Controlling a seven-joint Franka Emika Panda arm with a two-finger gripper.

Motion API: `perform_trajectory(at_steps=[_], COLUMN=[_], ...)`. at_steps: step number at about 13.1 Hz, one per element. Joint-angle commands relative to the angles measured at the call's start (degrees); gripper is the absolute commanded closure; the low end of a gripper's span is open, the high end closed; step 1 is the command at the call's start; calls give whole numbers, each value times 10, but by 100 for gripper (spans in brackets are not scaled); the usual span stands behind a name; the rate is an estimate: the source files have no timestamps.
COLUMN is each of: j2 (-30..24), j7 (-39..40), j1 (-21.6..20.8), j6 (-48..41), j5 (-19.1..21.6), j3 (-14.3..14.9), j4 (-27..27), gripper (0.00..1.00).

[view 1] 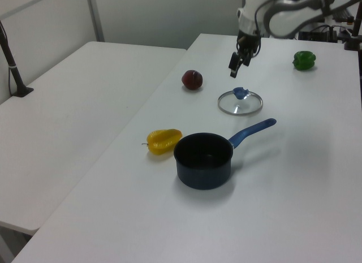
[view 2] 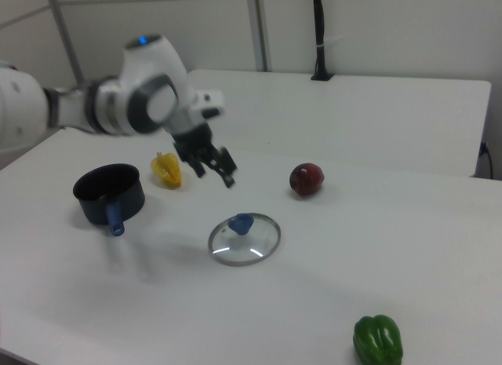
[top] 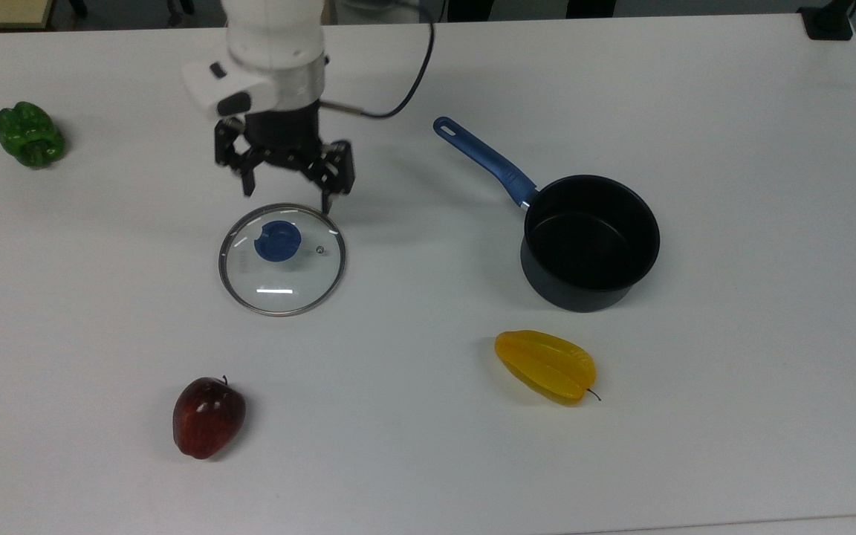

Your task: Open lid

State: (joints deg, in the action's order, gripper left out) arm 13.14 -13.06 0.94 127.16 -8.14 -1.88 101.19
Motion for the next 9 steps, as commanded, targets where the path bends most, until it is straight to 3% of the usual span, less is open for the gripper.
perform_trajectory(at_steps=[1,5,9], j2=[-64,-139,-175], j7=[50,63,66], j1=[-22,-48,-45], j6=[-148,-274,-341], j5=[3,8,48], j3=[-1,-1,21], j4=[-28,-29,-28], gripper=[0,0,0])
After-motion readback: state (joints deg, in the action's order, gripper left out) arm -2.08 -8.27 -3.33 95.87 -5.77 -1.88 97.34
